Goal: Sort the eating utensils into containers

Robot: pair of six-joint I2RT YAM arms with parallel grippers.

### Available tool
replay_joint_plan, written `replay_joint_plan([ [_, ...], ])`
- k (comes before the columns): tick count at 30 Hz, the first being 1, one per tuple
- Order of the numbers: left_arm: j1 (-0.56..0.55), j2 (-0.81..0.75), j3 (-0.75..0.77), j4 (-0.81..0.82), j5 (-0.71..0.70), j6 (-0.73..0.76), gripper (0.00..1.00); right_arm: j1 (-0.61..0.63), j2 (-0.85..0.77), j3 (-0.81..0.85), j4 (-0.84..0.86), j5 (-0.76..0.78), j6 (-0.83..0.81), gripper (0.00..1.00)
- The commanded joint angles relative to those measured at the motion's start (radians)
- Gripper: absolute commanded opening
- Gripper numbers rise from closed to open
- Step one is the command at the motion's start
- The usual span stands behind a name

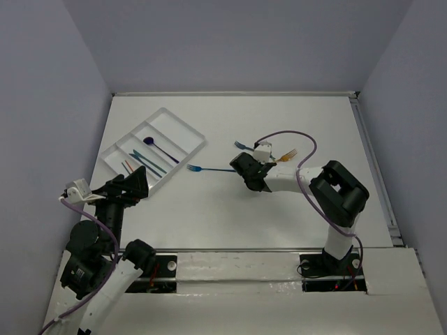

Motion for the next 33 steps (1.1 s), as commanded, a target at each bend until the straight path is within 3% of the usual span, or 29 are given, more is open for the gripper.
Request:
replay_joint_plan([
  [1, 0.000, 0.015, -0.003, 0.050, 0.012, 0.013, 0.99, 0.002, -0.050, 0.042, -0.060, 0.077, 0.031, 0.14],
  [6, 0.000, 0.018, -0.003, 0.050, 0.012, 0.015, 0.99, 0.011, -0.090, 0.076, -0.080, 0.116, 0.008, 0.02],
  [13, 0.000, 0.021, -0.003, 0.053, 0.012, 0.016, 0.99, 0.031, -0.156, 0.099, 0.012, 0.082, -0.126, 0.00],
  [16, 0.000, 0.024, -0.003, 0.053, 0.011, 0.018, 0.99, 0.041, -0.139, 0.122, 0.116, -0.040, -0.205, 0.00],
  [19, 0.000, 0.029, -0.003, 0.055, 0.012, 0.019, 0.99, 0.051, -0.091, 0.143, 0.286, -0.296, -0.348, 0.00],
  [23, 0.000, 0.035, -0.003, 0.055, 0.012, 0.019, 0.99, 0.071, 0.025, 0.264, 0.379, -0.537, -0.469, 0.00],
  [28, 0.009, 0.044, -0.003, 0.056, 0.015, 0.021, 0.99, 0.100, 0.171, 0.524, 0.379, -0.808, -0.595, 0.00],
  [33, 0.009, 0.047, -0.003, 0.055, 0.014, 0.022, 0.99, 0.110, 0.356, 0.743, 0.328, -0.938, -0.606, 0.00],
])
